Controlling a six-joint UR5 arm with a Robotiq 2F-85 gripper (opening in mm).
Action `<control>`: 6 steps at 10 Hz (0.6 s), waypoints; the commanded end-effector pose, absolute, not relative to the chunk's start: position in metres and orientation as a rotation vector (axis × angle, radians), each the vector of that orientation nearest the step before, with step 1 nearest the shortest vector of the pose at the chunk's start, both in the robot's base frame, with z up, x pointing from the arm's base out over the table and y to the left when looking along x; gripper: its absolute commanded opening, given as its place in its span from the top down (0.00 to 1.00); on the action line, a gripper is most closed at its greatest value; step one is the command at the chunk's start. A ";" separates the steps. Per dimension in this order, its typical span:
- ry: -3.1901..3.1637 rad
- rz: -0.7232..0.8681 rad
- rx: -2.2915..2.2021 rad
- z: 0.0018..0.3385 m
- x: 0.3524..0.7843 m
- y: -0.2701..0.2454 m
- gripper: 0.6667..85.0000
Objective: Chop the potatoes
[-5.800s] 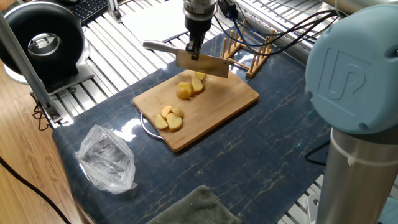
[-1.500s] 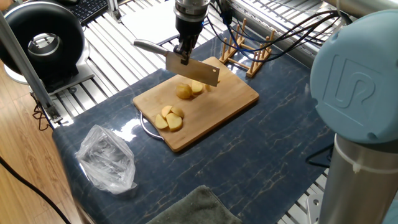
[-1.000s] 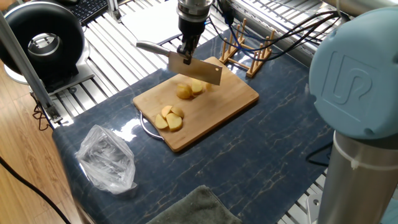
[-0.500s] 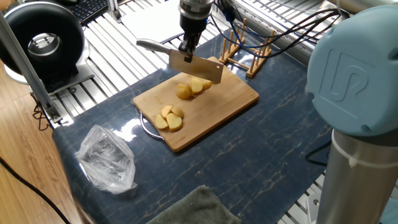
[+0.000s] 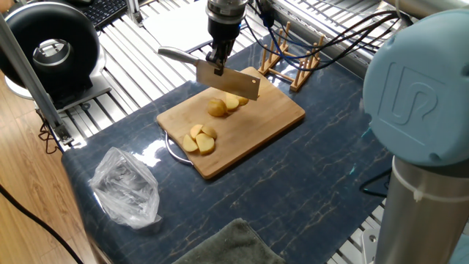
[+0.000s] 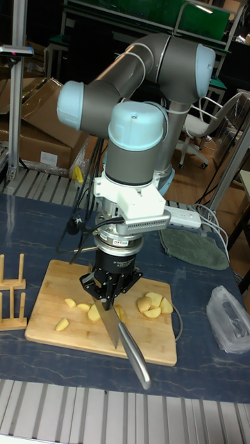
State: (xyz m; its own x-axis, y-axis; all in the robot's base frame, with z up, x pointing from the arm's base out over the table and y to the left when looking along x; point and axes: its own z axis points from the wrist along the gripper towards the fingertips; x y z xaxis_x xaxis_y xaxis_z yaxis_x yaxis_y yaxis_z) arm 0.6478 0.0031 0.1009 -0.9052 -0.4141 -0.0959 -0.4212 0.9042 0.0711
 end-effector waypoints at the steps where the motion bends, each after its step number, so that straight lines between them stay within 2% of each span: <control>1: 2.986 0.150 -0.638 0.102 0.649 0.007 1.00; 6: 2.971 0.139 -0.646 0.096 0.655 0.004 1.00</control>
State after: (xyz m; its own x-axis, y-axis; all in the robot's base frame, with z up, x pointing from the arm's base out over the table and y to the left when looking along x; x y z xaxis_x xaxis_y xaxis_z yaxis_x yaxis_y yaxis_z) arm 0.6518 0.0031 0.0964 -0.9047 -0.4134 -0.1033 -0.4206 0.9051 0.0621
